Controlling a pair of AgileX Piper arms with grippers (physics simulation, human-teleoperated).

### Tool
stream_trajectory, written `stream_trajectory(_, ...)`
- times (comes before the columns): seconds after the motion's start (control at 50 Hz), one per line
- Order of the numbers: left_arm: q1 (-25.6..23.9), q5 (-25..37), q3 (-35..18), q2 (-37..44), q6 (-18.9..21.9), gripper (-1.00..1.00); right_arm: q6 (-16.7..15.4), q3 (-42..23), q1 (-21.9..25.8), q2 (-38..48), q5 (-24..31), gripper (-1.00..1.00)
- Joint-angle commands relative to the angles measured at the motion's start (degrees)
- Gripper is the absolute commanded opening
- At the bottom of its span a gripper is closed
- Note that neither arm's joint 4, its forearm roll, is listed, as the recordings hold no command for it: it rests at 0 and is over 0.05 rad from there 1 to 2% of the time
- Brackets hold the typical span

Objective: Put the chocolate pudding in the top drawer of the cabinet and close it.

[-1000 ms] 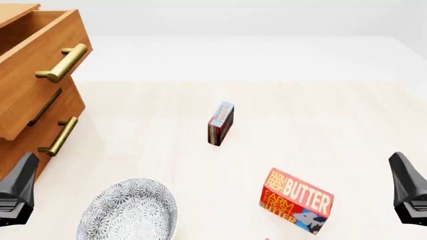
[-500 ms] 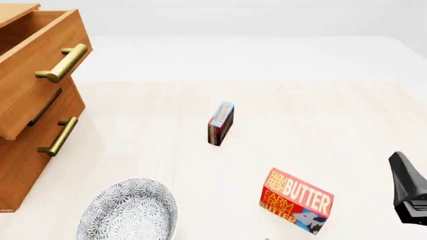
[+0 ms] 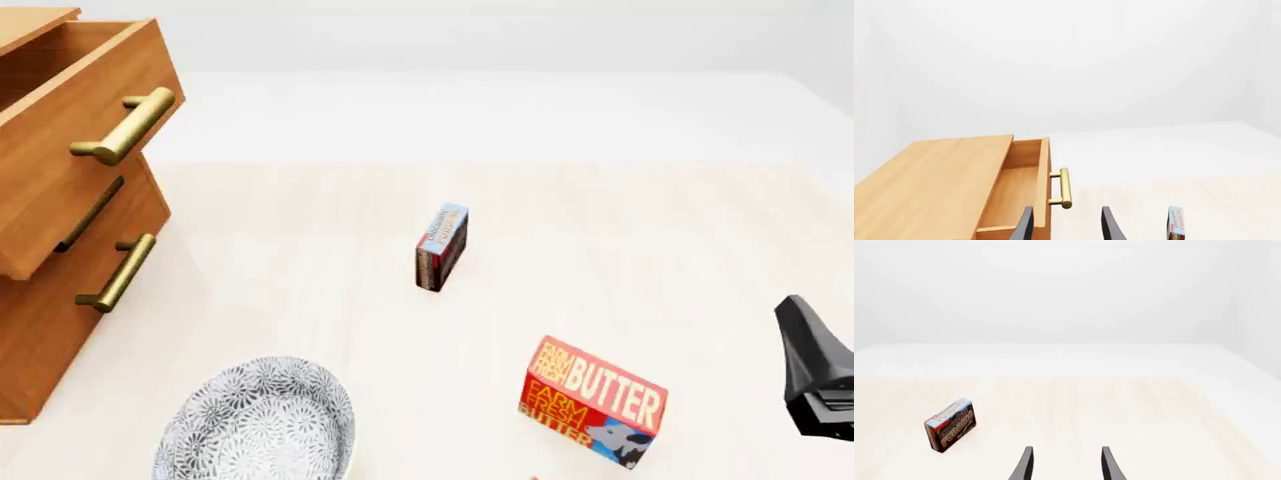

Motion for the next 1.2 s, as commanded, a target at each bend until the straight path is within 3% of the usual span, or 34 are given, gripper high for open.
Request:
stream_trajectory(0.02, 0.7, 1.7, -9.0, 8.1, -0.9, 1.0, 0.0, -0.1, 0.0, 3.0, -3.0, 1.0)
stream_trajectory(0.08, 1.0, 1.8, -11.1, 10.7, -1.8, 1.0, 0.0, -0.1, 0.0, 3.1, -3.0, 1.0)
stream_trajectory(0.1, 0.7, 1.1, -8.8, 9.7, -1.6, 1.0, 0.0, -0.1, 0.0, 3.0, -3.0, 1.0)
stream_trajectory(0.16, 0.0, 0.9, -9.5, 11.8, -2.2, 1.0, 0.0, -0.1, 0.0, 3.1, -3.0, 1.0)
stream_trajectory(0.2, 0.7, 0.6, -10.2, 13.3, -6.1, 1.0, 0.0, -0.1, 0.0, 3.1, -3.0, 1.0)
stream_trajectory(0.38, 0.6, 2.2, -13.9, 19.4, -5.5, 1.0, 0.0, -0.1, 0.0, 3.1, -3.0, 1.0)
stream_trajectory(0.4, 1.3, 2.9, -14.8, 20.2, -7.9, 1.0, 0.0, -0.1, 0.0, 3.1, -3.0, 1.0)
stream_trajectory(0.76, 2.5, 11.9, -23.8, 29.0, -5.5, 1.0, 0.0, -0.1, 0.0, 3.0, -3.0, 1.0)
stream_trajectory(1.2, 3.8, 17.8, -27.8, 33.4, -6.2, 1.0, 0.0, -0.1, 0.0, 3.1, -3.0, 1.0)
